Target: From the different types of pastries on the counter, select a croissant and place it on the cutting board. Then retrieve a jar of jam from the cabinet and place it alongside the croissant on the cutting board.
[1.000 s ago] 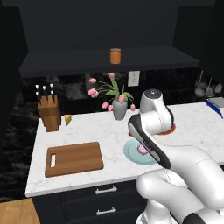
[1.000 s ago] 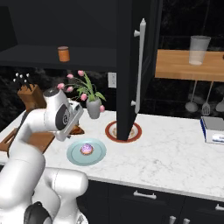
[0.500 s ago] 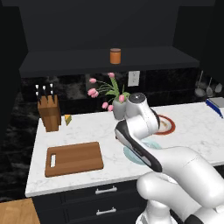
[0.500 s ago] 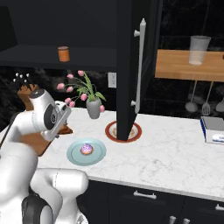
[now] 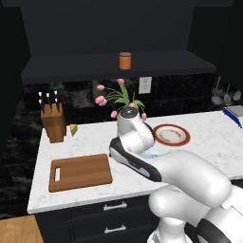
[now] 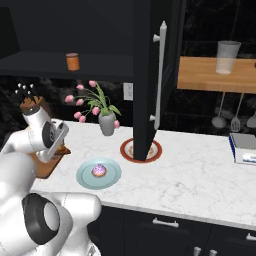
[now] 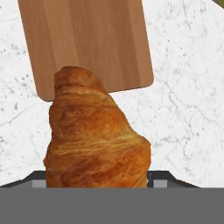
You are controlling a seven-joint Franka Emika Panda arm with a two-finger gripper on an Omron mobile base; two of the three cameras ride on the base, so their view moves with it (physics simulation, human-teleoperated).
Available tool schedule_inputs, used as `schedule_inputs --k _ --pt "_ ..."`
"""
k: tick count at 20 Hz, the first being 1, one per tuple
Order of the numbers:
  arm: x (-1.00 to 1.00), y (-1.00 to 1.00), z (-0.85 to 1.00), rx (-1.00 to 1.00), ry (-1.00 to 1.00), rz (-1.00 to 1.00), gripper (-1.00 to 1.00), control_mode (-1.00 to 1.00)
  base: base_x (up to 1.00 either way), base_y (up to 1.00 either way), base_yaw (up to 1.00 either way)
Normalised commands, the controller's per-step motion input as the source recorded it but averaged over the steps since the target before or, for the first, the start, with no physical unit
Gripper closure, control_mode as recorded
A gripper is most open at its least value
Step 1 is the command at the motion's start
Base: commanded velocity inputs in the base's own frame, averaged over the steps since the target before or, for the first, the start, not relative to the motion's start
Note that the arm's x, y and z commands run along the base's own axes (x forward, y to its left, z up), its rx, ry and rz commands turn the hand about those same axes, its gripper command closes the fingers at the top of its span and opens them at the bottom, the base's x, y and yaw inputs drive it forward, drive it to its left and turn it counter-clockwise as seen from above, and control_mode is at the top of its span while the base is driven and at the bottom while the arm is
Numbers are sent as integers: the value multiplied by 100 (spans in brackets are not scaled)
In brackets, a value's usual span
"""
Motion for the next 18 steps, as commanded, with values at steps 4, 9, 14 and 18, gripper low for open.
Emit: schedule_inputs --k 4,9,14,18 --pt "0 36 31 6 0 3 100 -100 0 0 0" --pt "0 35 2 4 0 4 100 -100 0 0 0" --pt "0 46 -23 3 -9 3 100 -100 0 0 0" --pt "0 33 -2 8 -15 1 100 -100 0 0 0"
